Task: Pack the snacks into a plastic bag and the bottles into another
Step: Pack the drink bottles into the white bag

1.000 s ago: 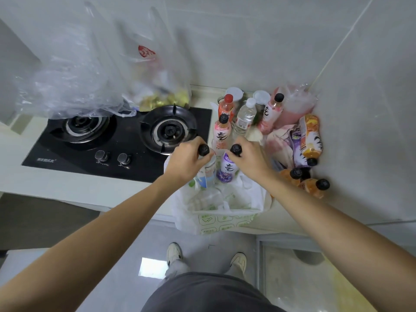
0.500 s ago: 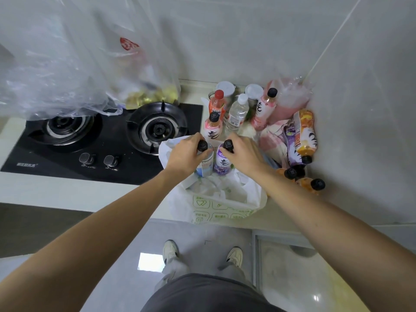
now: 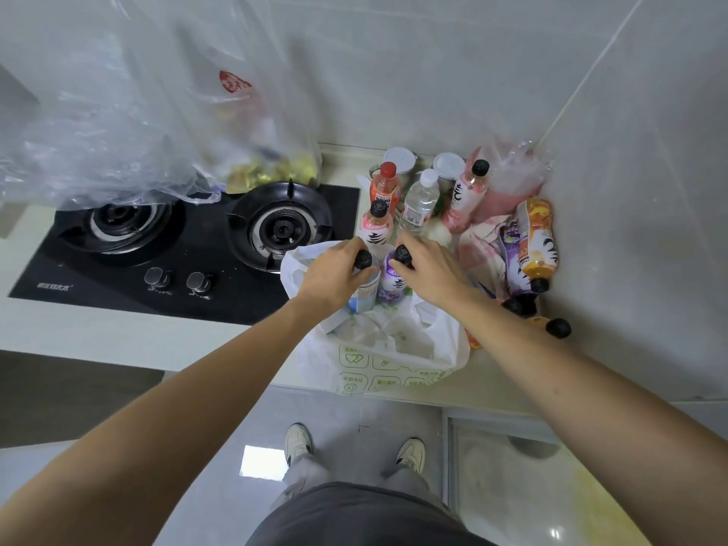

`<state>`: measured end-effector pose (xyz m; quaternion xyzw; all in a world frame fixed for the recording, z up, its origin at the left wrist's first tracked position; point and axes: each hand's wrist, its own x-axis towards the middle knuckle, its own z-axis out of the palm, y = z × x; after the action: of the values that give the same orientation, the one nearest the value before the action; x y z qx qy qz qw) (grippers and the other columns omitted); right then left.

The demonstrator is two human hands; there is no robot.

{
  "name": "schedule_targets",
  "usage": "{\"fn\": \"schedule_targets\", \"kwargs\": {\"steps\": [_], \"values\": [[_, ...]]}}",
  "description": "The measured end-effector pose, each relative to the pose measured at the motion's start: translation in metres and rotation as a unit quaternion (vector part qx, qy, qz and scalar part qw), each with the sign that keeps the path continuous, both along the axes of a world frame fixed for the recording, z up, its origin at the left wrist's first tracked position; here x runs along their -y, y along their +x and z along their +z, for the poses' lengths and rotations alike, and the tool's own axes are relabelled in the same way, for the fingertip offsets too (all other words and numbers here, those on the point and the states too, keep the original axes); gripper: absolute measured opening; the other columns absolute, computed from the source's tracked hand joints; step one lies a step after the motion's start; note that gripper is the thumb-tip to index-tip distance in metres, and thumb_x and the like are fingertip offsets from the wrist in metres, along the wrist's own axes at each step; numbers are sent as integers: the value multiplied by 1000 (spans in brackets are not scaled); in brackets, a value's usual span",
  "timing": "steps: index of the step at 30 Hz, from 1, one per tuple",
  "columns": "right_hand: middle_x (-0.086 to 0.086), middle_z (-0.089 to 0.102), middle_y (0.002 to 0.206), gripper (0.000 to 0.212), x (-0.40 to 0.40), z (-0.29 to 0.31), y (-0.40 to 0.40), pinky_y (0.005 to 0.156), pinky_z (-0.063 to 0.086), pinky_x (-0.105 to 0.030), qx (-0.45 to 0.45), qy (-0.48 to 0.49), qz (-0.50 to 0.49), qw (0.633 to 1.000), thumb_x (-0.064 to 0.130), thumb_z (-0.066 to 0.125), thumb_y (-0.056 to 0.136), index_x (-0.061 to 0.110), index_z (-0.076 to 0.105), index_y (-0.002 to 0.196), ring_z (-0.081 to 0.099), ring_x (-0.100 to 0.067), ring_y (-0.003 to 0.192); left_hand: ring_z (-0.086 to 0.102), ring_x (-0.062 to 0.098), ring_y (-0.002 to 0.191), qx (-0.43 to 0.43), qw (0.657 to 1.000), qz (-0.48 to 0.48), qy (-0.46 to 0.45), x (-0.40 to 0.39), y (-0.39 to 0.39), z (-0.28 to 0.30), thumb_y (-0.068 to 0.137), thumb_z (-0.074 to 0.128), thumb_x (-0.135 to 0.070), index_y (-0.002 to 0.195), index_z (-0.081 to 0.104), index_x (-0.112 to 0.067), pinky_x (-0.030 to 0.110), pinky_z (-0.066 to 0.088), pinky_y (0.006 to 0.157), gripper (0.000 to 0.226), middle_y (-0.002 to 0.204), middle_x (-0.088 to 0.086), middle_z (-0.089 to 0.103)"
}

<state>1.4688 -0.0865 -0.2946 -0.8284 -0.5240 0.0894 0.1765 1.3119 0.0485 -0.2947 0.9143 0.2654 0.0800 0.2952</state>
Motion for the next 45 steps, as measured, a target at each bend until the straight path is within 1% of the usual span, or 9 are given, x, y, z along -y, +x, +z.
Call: {"fn": "schedule_targets", "kwargs": {"steps": [10,15,21,26,30,34,36,39,45], "values": [[-2,65,101,22,-2,-1,3,67,53,-42,2,-14,4,1000,38,62,98,22,48,104,65,-28,81,56,24,81,4,1000,-17,23,-5,3,-4,94,68,-32,101,53,-16,45,51,67,23,96,3,59],[7,57,88,23,-5,2,7,63,48,-37,3,-31,0,1000,44,62,96,31,43,97,65,-25,78,57,22,83,-26,999,-14,33,-11,7,5,91,68,-41,103,55,-18,40,51,68,29,95,1,61],[7,64,90,29,-11,8,13,64,46,-34,1,-38,-18,999,56,57,94,28,56,102,64,-22,81,60,22,83,-48,997,-24,61,-18,11,10,90,64,-51,101,56,-22,37,51,66,32,95,-2,61],[1,68,95,41,-22,26,28,71,55,-40,15,-17,-69,997,60,46,98,24,61,111,66,-26,84,60,23,84,-42,996,-1,83,-29,26,18,93,54,-60,113,55,-23,35,49,66,42,96,-4,59],[-10,68,116,38,-45,34,58,68,48,-39,63,33,-131,989,42,52,101,16,48,129,68,-34,94,64,30,91,-26,997,19,76,-43,53,25,94,53,-60,125,46,-22,36,44,65,49,107,3,65],[-15,64,119,44,-68,30,88,67,40,-39,58,-18,-180,982,41,52,100,15,45,135,66,-39,102,62,34,98,-72,994,-1,81,-49,87,29,96,54,-55,143,37,-31,40,48,72,56,108,9,63],[-17,65,118,43,-75,24,99,68,37,-38,51,-54,-183,980,42,50,101,15,47,134,65,-41,105,62,35,96,-105,989,-17,98,-52,99,28,97,54,-51,144,39,-31,40,47,70,54,105,11,61],[-17,67,113,39,-80,13,110,68,39,-38,32,-53,-173,983,43,52,101,15,51,128,65,-41,104,64,37,97,-139,982,-28,122,-55,109,23,97,56,-44,133,51,-22,38,42,67,43,107,13,64],[-16,66,100,32,-80,10,108,72,51,-44,-13,-2,-170,985,38,64,92,12,53,106,64,-41,93,63,40,92,-129,984,-24,118,-53,110,18,98,58,-38,133,47,-17,39,40,65,42,106,17,65]]}}
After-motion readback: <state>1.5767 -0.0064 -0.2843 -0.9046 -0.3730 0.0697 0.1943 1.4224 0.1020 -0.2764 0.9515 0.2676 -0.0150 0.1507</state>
